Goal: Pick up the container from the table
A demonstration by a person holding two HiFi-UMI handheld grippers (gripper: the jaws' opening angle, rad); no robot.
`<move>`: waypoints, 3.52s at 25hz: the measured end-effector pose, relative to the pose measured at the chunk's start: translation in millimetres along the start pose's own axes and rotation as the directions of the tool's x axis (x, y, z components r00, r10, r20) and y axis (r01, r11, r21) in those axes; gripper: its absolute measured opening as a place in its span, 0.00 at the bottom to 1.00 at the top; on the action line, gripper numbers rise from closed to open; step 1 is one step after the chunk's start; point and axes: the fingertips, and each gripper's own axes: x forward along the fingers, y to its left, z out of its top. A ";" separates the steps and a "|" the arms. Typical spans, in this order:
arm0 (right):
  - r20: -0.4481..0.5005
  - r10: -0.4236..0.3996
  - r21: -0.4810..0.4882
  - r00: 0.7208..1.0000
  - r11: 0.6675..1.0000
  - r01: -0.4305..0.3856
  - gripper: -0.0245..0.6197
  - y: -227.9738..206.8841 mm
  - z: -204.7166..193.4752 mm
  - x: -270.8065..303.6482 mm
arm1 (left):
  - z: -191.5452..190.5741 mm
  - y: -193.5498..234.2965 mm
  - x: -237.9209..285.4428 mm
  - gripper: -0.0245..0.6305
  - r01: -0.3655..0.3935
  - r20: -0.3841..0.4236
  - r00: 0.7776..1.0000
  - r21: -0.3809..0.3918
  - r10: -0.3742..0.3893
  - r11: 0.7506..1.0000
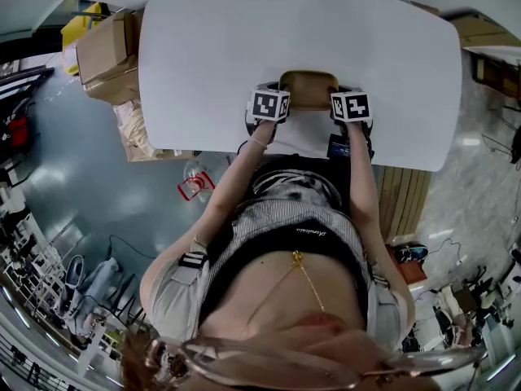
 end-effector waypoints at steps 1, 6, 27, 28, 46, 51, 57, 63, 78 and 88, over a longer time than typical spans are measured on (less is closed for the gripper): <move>-0.003 0.004 -0.005 1.000 1.000 -0.004 0.16 0.0 -0.1 -0.1 | 0.1 -0.3 -0.2 0.14 -0.001 0.001 1.000 0.001 0.001 1.000; -0.002 0.038 -0.009 0.999 0.999 -0.038 0.18 -0.6 0.7 -0.6 | 1.8 -2.0 -0.9 0.14 -0.015 0.017 1.000 0.013 0.015 1.000; 0.015 0.042 -0.008 0.999 0.999 -0.042 0.18 1.6 1.0 1.1 | 0.4 -0.2 -1.7 0.14 -0.001 0.025 1.000 0.027 0.000 1.000; 0.017 0.040 -0.010 0.999 0.999 -0.040 0.18 1.4 1.1 1.0 | 0.5 -0.3 -1.6 0.14 0.000 0.025 1.000 0.026 0.000 1.000; -0.022 0.011 -0.053 1.000 0.999 -0.012 0.16 4.8 -1.9 -9.1 | 1.6 -5.3 -16.6 0.11 -0.013 0.039 0.999 -0.016 0.014 1.000; -0.004 0.004 -0.067 1.000 0.998 -0.004 0.15 8.0 2.3 -18.4 | 10.6 -9.2 -29.0 0.11 -0.013 0.067 0.998 -0.012 0.014 1.000; 0.026 -0.002 -0.086 1.000 0.996 0.004 0.15 12.3 12.4 -35.7 | 15.2 -14.5 -43.5 0.11 0.010 0.093 0.996 -0.042 -0.006 0.999; 0.043 -0.012 -0.098 0.999 0.995 0.016 0.15 17.6 20.8 -57.0 | 26.5 -24.0 -64.1 0.11 0.021 0.125 0.992 -0.024 -0.018 0.999; 0.082 -0.027 -0.077 0.996 0.996 0.034 0.15 30.7 32.1 -105.3 | 50.6 -46.3 -115.0 0.11 0.030 0.205 0.978 0.017 -0.033 0.999; 0.143 -0.020 -0.078 0.990 0.996 0.031 0.15 43.9 39.1 -139.0 | 61.9 -62.2 -151.3 0.11 0.026 0.274 0.961 0.040 -0.036 0.999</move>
